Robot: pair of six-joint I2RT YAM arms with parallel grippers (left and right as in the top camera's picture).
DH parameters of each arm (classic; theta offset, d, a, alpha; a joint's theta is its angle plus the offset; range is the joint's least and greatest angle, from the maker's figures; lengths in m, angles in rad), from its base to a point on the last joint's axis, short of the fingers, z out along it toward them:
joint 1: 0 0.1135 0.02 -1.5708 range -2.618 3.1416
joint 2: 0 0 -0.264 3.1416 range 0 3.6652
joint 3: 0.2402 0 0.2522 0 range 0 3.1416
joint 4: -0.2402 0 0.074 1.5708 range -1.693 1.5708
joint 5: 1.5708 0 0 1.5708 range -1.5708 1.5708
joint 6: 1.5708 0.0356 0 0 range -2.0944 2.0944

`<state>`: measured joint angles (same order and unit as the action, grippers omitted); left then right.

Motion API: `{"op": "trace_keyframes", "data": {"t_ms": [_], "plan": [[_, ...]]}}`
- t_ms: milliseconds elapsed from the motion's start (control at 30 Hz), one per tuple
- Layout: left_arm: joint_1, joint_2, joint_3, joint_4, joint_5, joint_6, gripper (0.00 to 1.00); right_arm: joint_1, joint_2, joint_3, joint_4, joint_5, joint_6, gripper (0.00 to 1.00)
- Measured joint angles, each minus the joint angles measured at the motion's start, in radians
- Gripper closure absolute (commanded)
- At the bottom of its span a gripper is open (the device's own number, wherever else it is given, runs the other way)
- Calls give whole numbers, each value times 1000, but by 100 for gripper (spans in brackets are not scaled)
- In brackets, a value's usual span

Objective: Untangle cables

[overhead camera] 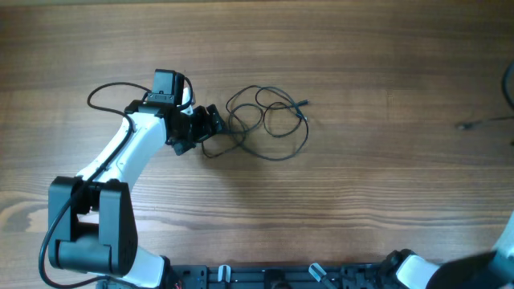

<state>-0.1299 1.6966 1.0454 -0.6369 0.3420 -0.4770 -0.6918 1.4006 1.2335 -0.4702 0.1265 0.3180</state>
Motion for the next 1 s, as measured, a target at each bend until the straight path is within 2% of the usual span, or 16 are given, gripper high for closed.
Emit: {"op": "trace_keyframes", "data": {"t_ms": [67, 133, 167, 200, 233, 433, 500, 567, 667, 733, 800, 900, 1000], "plan": [[0, 0, 0, -4, 0, 0, 7, -1, 88, 0, -17, -139, -68, 96], [0, 0, 0, -8, 0, 0, 7, 0, 205, 0, -66, -382, -162, 94], [0, 0, 0, -7, 0, 0, 7, 3, 236, 0, -101, -448, -179, 64], [0, 0, 0, -8, 0, 0, 7, 9, 262, 0, -146, -497, -194, 23], [0, 0, 0, -8, 0, 0, 7, 14, 277, 0, -163, -522, -200, 0], [0, 0, 0, -11, 0, 0, 7, 24, 295, 0, -188, -605, -192, 0], [0, 0, 0, -10, 0, 0, 7, 24, 296, 0, -261, -616, -193, 0], [0, -1, 0, -10, 0, 0, 7, 24, 296, 0, -455, -605, -175, 0], [0, -1, 0, -11, 0, 0, 7, 31, 296, 0, -638, -460, -73, 0], [0, -1, 0, -10, 0, 0, 7, 33, 296, 0, -677, -314, 23, 0], [0, -1, 0, -10, 0, 0, 7, 32, 296, 0, -655, -319, 41, 0], [0, -1, 0, -9, 0, 0, 7, 55, 296, 0, -582, -541, -77, 0], [0, -1, 0, -9, 0, 0, 6, 197, 296, 0, -539, -618, -185, 0]]}}
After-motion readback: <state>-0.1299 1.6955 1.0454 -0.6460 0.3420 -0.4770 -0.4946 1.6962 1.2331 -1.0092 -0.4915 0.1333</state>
